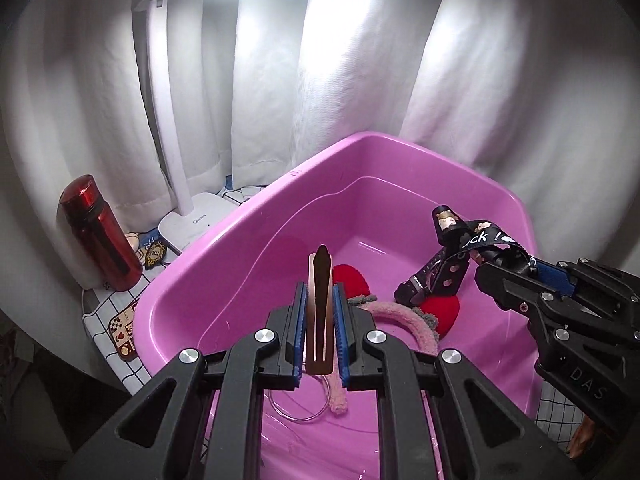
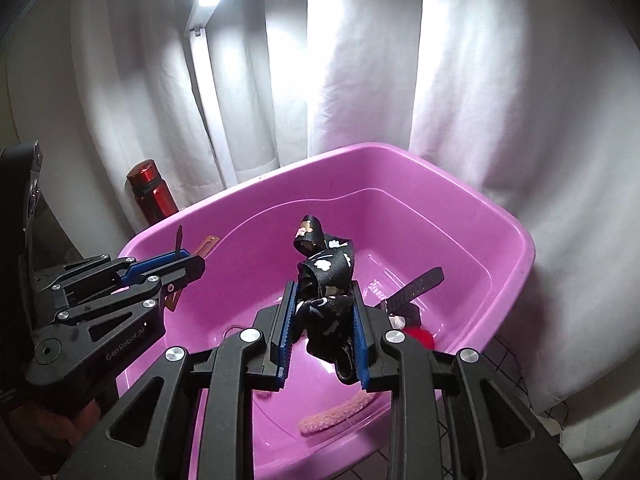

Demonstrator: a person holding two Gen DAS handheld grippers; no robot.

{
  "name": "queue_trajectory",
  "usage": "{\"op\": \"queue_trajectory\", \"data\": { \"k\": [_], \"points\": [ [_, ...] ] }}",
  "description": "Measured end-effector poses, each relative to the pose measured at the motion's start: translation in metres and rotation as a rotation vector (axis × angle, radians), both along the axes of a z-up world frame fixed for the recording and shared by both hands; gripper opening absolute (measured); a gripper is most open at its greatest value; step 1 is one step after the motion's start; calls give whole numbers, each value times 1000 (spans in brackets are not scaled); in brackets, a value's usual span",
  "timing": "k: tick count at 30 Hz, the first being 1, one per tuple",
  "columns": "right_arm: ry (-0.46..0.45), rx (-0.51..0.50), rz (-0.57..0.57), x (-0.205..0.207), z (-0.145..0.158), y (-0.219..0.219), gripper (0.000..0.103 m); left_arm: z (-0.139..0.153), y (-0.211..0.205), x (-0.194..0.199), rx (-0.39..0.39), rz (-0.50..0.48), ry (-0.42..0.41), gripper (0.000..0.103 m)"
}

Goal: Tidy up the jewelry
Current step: 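Carry clip and hair tie over the tub and open both grippers, then move both grippers back to the pearl clip and beige ball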

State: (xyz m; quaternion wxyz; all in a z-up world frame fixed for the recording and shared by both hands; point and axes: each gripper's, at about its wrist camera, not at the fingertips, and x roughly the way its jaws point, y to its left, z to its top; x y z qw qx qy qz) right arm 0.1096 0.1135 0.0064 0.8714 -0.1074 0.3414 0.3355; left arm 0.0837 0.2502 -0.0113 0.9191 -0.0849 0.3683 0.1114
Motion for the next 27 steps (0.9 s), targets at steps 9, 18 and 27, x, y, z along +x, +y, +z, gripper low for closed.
{"op": "queue_trajectory", "data": {
  "k": [9, 18, 27],
  "points": [
    [62, -86, -46, 23, -20, 11, 24, -17, 9, 17, 2, 22, 112, 13],
    [90, -145, -81, 31, -31, 13, 47, -25, 8, 19, 38, 36, 157, 31],
    [84, -95, -117, 31, -22, 1, 59, -12, 8, 10, 76, 73, 119, 87]
  ]
}}
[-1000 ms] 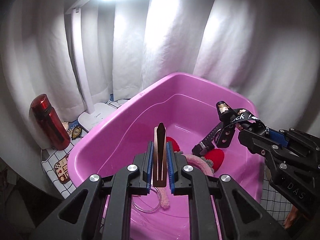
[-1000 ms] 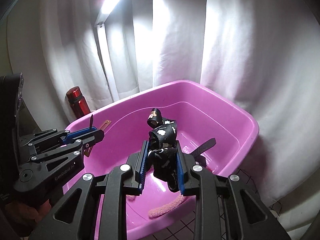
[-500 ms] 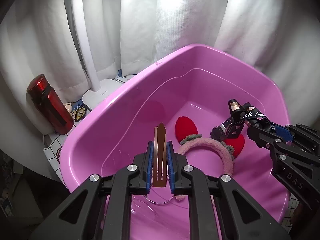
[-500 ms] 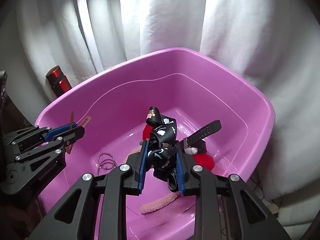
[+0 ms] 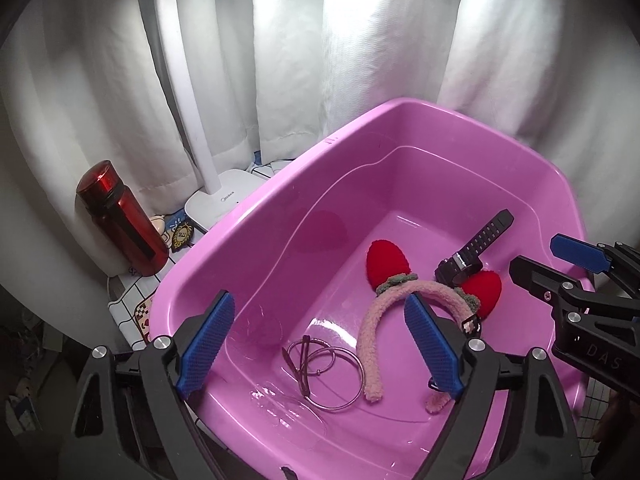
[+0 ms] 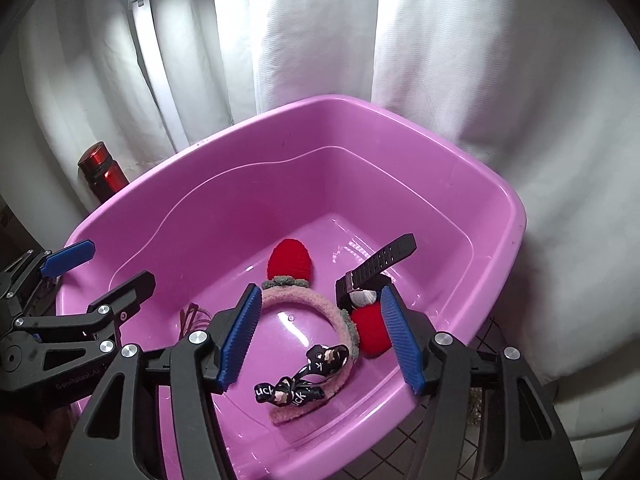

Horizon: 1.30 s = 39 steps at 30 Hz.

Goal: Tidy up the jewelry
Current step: 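Move both grippers back to the pearl clip and beige ball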

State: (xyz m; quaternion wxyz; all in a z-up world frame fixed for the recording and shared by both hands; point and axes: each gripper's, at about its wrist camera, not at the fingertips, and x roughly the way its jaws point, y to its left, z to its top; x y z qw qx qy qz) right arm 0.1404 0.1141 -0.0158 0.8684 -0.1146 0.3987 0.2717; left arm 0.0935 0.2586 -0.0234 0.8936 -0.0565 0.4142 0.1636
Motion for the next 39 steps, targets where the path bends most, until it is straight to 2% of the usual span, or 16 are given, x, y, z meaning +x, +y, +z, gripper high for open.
{"op": "queue_trajectory", "data": {
  "k": [4, 15, 21, 26, 32, 39],
  "points": [
    [-9, 30, -10, -3, 3, -7, 59, 3, 3, -5, -4, 20, -7, 94],
    [-50, 150, -29, -42, 19, -47, 60, 18, -11, -25, -63, 5, -59, 95],
    [-74, 188, -85, -70, 22, -93, 60, 36, -48, -33, -72, -79, -117, 96],
    [-90, 200, -185, -92, 22, -148, 60, 48, -88, -40, -84, -163, -151, 96],
    [-99, 184, -310, -118, 13, -212, 61, 51, -143, -50, -105, -283, -158, 96],
    [-76, 192, -422, -143, -3, -264, 61, 46, -207, -60, -118, -418, -141, 96]
  ]
}}
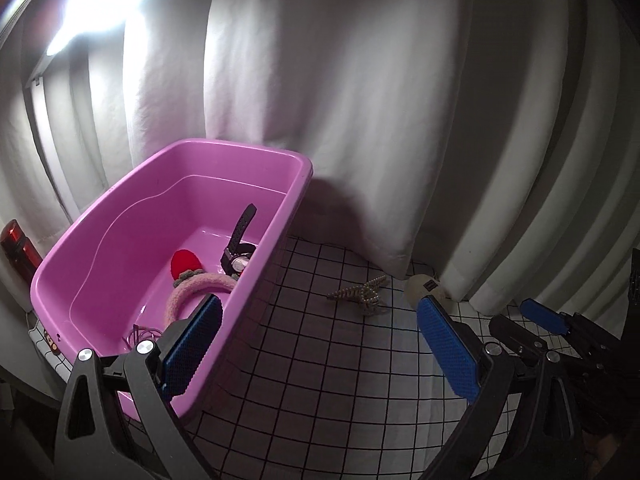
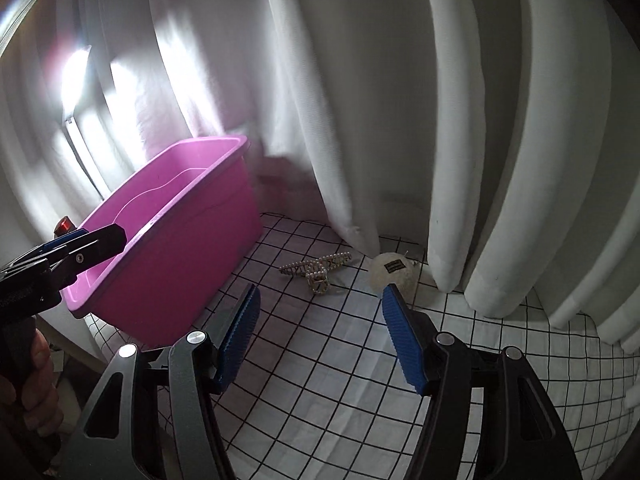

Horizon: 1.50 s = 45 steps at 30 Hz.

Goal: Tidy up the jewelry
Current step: 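Move both grippers back to the pearl clip and beige ball, then grasp the beige ball with the right gripper while the left gripper grasps the pearl claw clip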

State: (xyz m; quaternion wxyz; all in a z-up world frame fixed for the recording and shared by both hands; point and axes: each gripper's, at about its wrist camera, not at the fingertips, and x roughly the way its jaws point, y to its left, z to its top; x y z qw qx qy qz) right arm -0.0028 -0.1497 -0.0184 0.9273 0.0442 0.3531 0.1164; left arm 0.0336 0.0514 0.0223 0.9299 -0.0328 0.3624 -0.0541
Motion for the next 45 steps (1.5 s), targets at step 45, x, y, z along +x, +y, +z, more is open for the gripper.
{"op": "queue_trajectory", "data": {
  "k": [45],
  "points": [
    [188, -12, -54, 154, -157, -37, 61, -203, -77, 147, 164, -68, 230, 96]
  ]
}}
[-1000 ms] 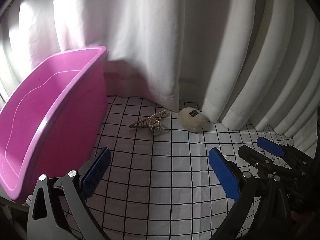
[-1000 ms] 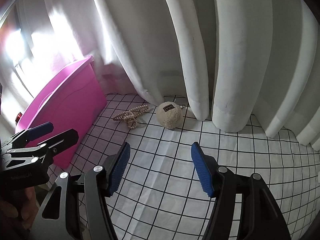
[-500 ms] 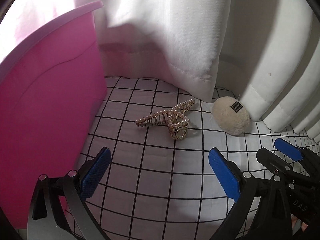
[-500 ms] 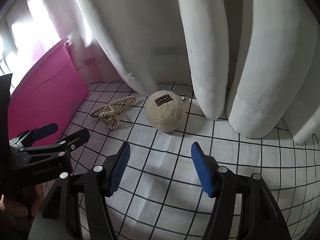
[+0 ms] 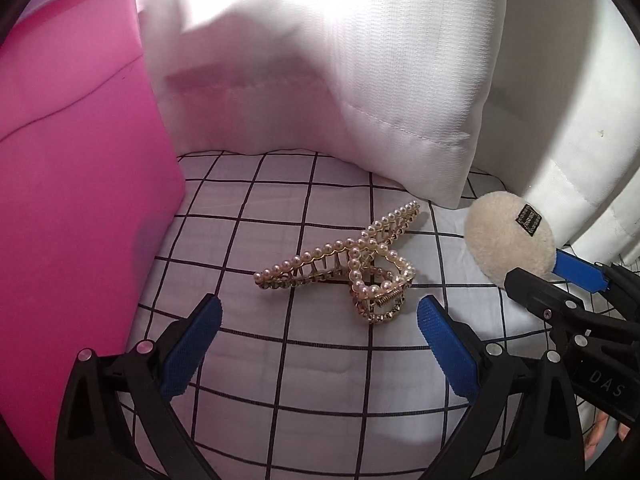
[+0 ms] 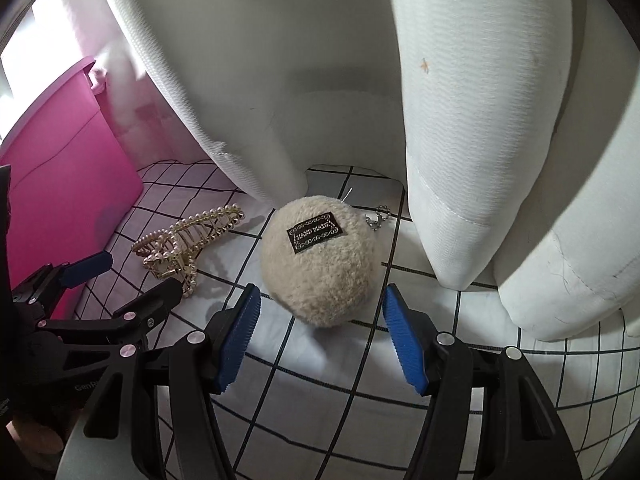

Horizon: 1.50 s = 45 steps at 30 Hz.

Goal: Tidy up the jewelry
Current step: 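Grasp the beige ball with the right gripper while the left gripper grasps the pearl claw clip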

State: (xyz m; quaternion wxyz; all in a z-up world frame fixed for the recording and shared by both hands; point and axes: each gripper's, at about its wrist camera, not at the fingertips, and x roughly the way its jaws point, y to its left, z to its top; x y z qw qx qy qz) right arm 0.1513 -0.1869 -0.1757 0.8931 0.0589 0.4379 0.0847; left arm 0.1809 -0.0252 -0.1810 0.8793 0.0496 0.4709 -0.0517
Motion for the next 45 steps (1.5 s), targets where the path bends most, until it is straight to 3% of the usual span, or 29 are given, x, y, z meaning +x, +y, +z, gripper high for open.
{"op": "queue_trajectory", "data": {
  "k": [19, 30, 33, 35, 42, 43, 45],
  "points": [
    [10, -1, 21, 36, -13, 7, 63, -16, 6, 38, -27, 21, 7, 97],
    [-54, -32, 5, 43, -21, 12, 63, -13, -1, 53, -16, 46, -13, 96],
    [-53, -42, 9, 41, -20, 14, 59, -9, -7, 48, -18, 30, -23, 89],
    [-57, -41, 13, 38, -21, 17, 56, -8, -18, 40, -19, 6, -36, 75],
    [-63, 0, 5, 20, -20, 13, 52, -6, -21, 26, -28, -9, -34, 74],
    [-63, 4, 5, 16, -21, 13, 52, -5, -22, 24, -32, -16, -33, 69],
    [-62, 11, 5, 8, -20, 14, 52, -1, -19, 28, -26, -21, -29, 69]
  ]
}}
